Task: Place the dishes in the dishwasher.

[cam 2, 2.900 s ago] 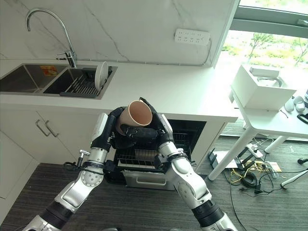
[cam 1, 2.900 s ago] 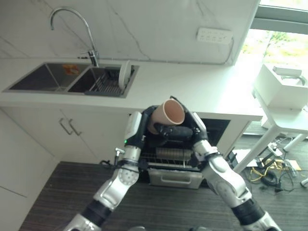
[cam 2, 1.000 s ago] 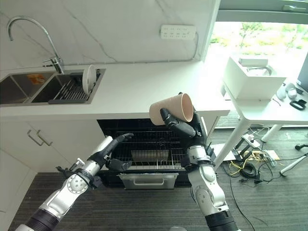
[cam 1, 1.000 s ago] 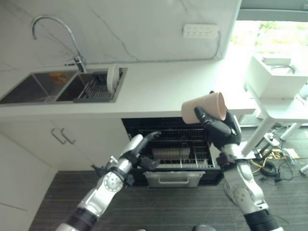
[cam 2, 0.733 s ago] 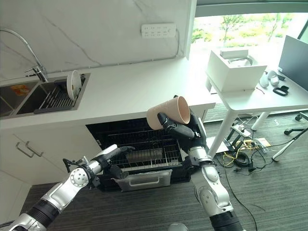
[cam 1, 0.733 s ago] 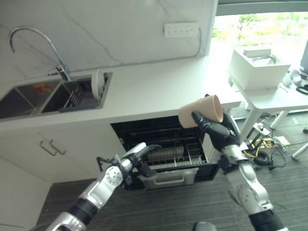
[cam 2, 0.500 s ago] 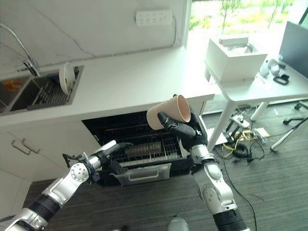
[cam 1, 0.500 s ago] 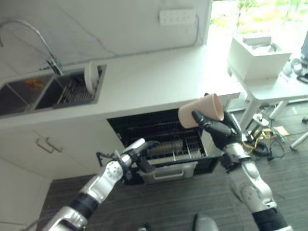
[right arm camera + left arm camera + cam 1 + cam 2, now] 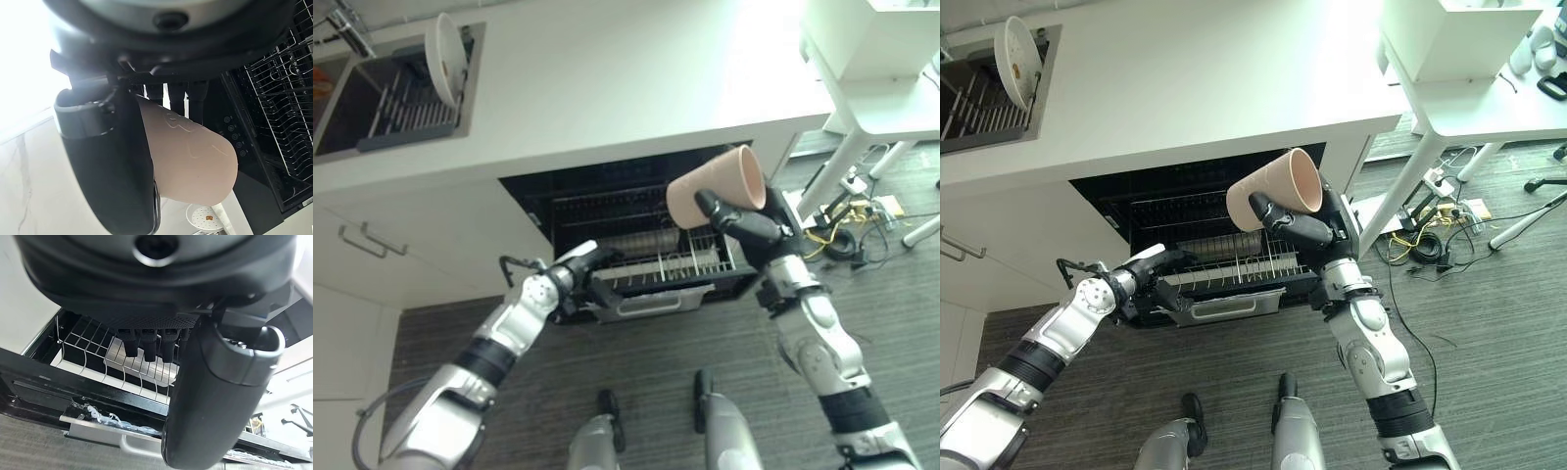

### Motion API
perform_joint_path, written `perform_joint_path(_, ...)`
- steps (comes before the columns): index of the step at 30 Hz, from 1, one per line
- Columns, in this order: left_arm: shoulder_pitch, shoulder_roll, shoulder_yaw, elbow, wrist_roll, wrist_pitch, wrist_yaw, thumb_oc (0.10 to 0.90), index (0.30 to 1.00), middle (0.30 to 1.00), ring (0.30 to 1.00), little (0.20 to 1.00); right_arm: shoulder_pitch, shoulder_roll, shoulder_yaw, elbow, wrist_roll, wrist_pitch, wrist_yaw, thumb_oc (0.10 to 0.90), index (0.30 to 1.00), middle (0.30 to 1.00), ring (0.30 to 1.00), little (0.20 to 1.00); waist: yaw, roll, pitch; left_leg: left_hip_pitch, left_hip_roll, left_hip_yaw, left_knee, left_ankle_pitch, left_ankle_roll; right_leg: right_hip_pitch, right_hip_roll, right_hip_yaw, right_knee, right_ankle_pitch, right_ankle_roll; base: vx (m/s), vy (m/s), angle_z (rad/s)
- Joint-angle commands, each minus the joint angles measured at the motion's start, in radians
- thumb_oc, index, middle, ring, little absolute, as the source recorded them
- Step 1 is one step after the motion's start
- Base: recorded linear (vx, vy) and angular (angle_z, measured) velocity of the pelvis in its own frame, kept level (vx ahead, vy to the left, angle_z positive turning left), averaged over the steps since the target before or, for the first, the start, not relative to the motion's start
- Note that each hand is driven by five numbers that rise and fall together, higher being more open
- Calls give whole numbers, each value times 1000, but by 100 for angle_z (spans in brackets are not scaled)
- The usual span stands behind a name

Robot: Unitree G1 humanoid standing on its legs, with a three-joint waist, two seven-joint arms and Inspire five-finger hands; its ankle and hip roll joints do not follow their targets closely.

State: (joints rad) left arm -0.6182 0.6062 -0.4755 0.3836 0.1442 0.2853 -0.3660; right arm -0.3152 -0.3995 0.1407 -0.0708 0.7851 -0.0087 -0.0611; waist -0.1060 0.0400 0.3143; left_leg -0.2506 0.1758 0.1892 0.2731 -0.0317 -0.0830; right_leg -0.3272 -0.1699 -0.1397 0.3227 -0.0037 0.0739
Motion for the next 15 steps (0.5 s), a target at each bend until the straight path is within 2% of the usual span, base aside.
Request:
perform_joint_path(1, 9, 18, -58, 26, 116, 41, -158, 800, 900, 900, 900, 900, -68, 4, -68, -150, -18, -71, 49, 400, 300, 300, 300, 300, -15, -4, -76, 57, 63, -62, 27, -60, -43, 84, -42, 80, -23, -64, 91, 38, 35, -3)
perform_joint_path(4, 10, -6, -92, 59, 127, 122, -462, 800, 900, 900, 900, 900, -81, -6, -65, -155, -23, -55, 49, 400, 300, 300, 300, 300, -27, 2, -71, 56, 66, -54, 27, -59, -47, 79, -39, 87, -23, -63, 91, -7, 44, -3)
perform_joint_path(5, 15, -24, -104, 80, 152, 149, -633, 800, 900, 900, 900, 900, -90, -7, -63, -154, -28, -45, 49, 400, 300, 300, 300, 300, -33, 6, -68, 57, 67, -51, 27, -59, -49, 77, -39, 90, -23, -62, 91, -15, 59, -5)
perform_joint_path(7, 33, -58, -125, 106, 164, 181, -815, 800, 900, 900, 900, 900, -105, -12, -50, -148, -30, -34, 46, 400, 300, 300, 300, 300, -43, 10, -67, 60, 68, -42, 27, -62, -50, 75, -36, 96, -23, -63, 90, -4, 62, -3)
perform_joint_path(10, 68, -86, -159, 120, 160, 185, -987, 800, 900, 900, 900, 900, -117, -18, -37, -147, -35, -12, 43, 400, 300, 300, 300, 300, -57, 16, -68, 65, 71, -29, 27, -66, -53, 75, -33, 103, -23, -68, 89, 19, 53, -12)
perform_joint_path(15, 157, -77, -191, 34, 131, 163, -1154, 800, 900, 900, 900, 900, -89, -47, -55, -152, -25, 17, 70, 400, 300, 300, 300, 300, -65, 25, -73, 75, 69, -16, 27, -72, -55, 79, -36, 108, -23, -71, 89, 28, 58, -14)
